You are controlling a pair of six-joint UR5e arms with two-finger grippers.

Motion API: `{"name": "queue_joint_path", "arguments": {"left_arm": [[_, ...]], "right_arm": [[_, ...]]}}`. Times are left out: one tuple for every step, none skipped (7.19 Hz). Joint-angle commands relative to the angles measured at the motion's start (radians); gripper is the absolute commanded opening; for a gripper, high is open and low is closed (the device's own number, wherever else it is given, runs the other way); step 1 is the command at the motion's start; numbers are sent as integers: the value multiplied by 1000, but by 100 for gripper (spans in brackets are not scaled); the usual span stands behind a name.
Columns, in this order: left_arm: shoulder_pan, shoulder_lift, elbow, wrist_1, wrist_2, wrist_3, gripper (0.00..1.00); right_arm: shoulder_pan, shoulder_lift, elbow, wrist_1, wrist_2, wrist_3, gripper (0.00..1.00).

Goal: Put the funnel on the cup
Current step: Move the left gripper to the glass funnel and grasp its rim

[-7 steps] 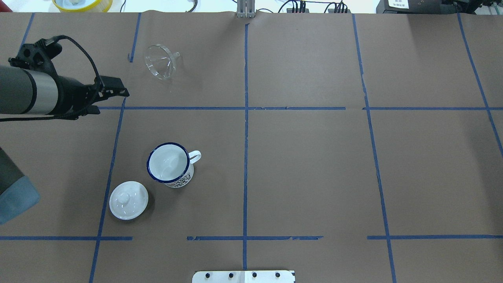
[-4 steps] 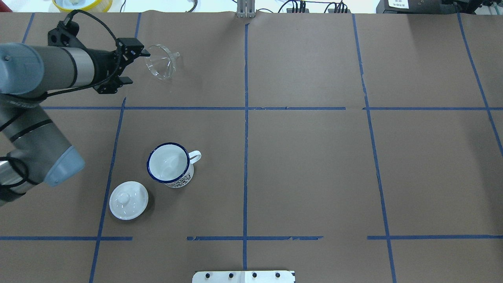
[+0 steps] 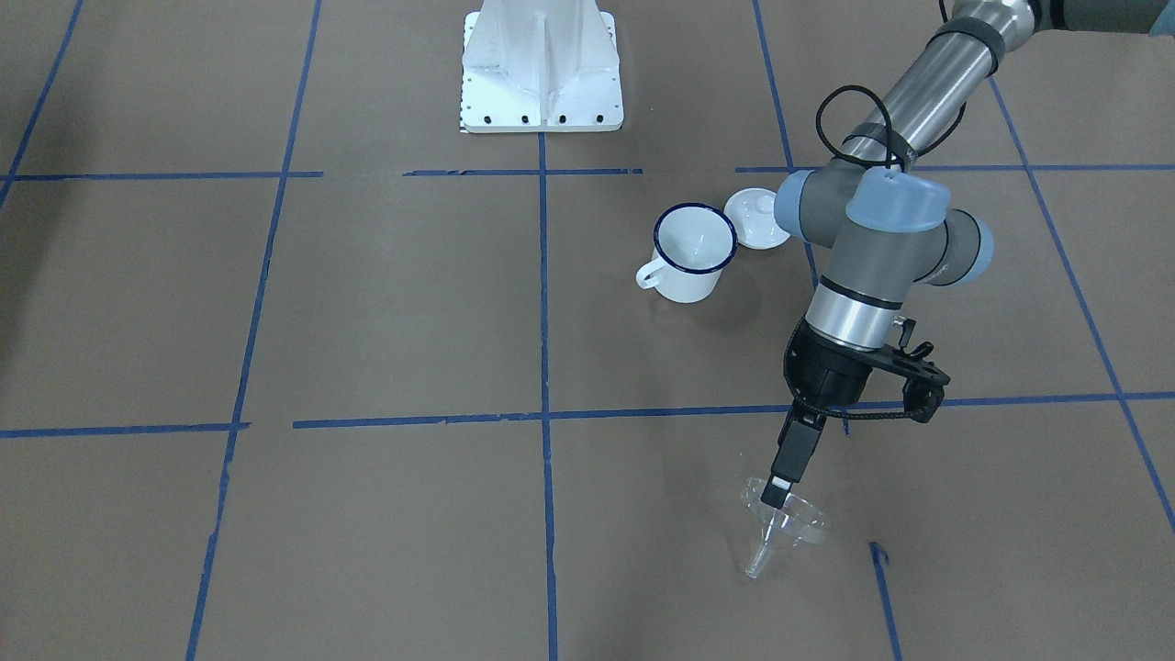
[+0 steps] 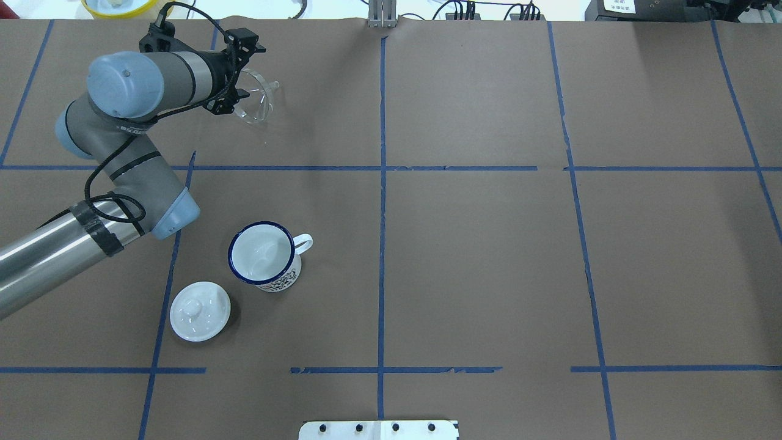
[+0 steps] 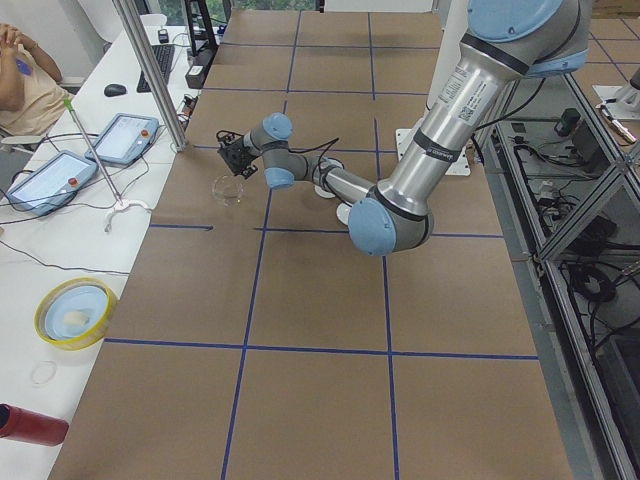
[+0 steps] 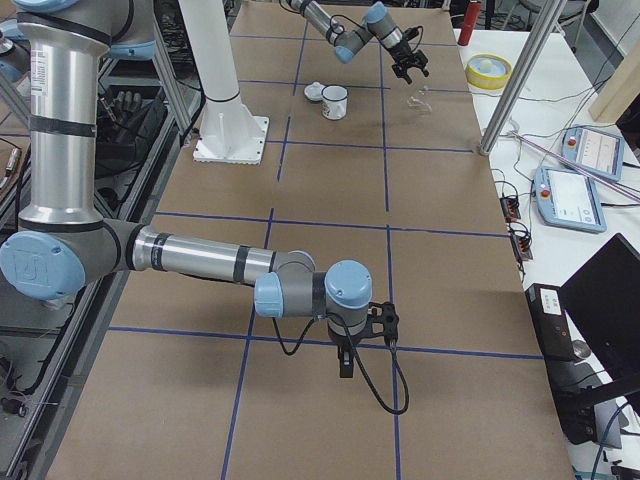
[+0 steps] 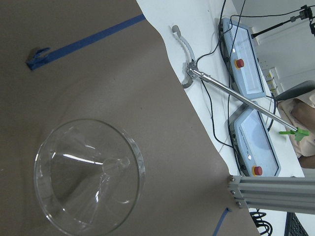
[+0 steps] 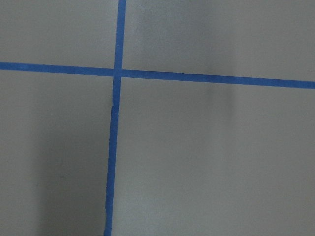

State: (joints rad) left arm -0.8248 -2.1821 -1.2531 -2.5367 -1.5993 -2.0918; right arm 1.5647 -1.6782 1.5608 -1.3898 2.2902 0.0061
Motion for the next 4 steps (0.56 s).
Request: {"name": "queue_joint_path", "arguments": {"left_arm": [[-2, -33, 117, -77, 2, -8, 99], [-2, -53, 157, -92, 2, -8, 97], [-2, -60, 176, -100, 4, -8, 88], [-5, -61, 178, -108, 4, -8, 73]], "right_arm": [[0, 0, 1, 0, 0, 0, 100], [0, 0, -1, 0, 0, 0, 100], [0, 0, -1, 0, 0, 0, 100], [0, 0, 1, 0, 0, 0, 100]]}}
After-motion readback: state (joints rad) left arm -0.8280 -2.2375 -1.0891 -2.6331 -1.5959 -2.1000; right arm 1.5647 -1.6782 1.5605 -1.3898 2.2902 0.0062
